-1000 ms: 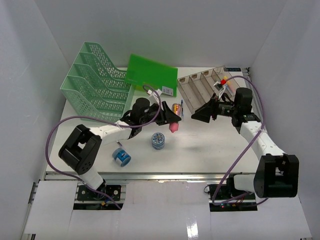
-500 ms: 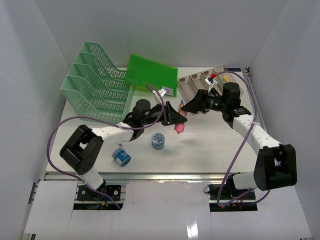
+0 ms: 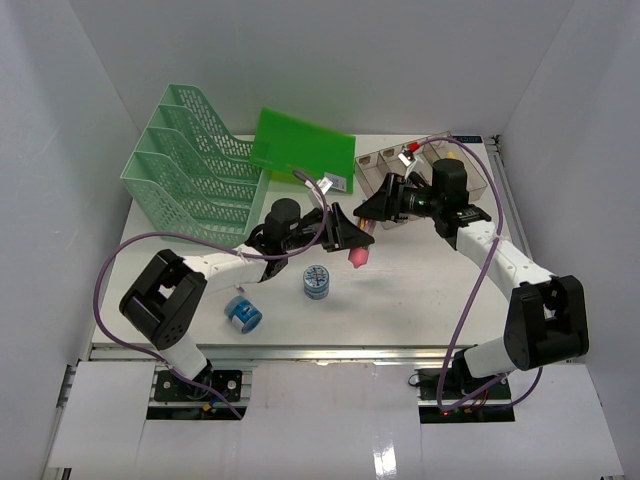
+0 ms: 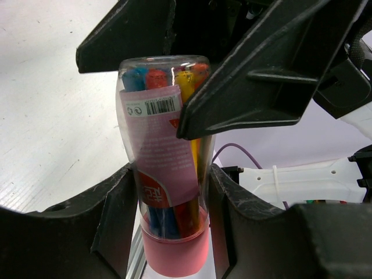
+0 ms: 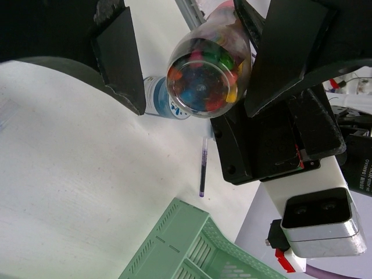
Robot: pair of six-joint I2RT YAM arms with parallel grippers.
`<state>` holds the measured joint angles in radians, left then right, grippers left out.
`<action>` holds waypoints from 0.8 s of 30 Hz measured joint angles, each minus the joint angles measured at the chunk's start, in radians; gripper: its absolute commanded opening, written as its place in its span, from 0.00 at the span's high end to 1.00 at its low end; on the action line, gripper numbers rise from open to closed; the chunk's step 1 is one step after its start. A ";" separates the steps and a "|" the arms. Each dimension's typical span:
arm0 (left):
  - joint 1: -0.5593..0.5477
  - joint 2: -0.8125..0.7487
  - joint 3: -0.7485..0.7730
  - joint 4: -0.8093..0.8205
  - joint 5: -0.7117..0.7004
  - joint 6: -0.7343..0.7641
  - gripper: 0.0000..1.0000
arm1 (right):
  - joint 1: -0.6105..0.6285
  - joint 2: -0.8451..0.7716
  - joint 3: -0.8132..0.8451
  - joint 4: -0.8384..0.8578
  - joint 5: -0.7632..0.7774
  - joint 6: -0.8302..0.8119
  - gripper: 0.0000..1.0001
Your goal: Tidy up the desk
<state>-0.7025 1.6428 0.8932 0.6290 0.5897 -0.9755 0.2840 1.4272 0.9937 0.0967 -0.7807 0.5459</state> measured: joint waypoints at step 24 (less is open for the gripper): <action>-0.002 0.024 0.060 -0.042 -0.012 0.030 0.77 | 0.001 -0.023 -0.045 0.058 -0.026 0.056 0.77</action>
<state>-0.7048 1.6673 0.9534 0.5875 0.5780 -0.9460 0.2851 1.4044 0.9486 0.1545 -0.8064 0.6021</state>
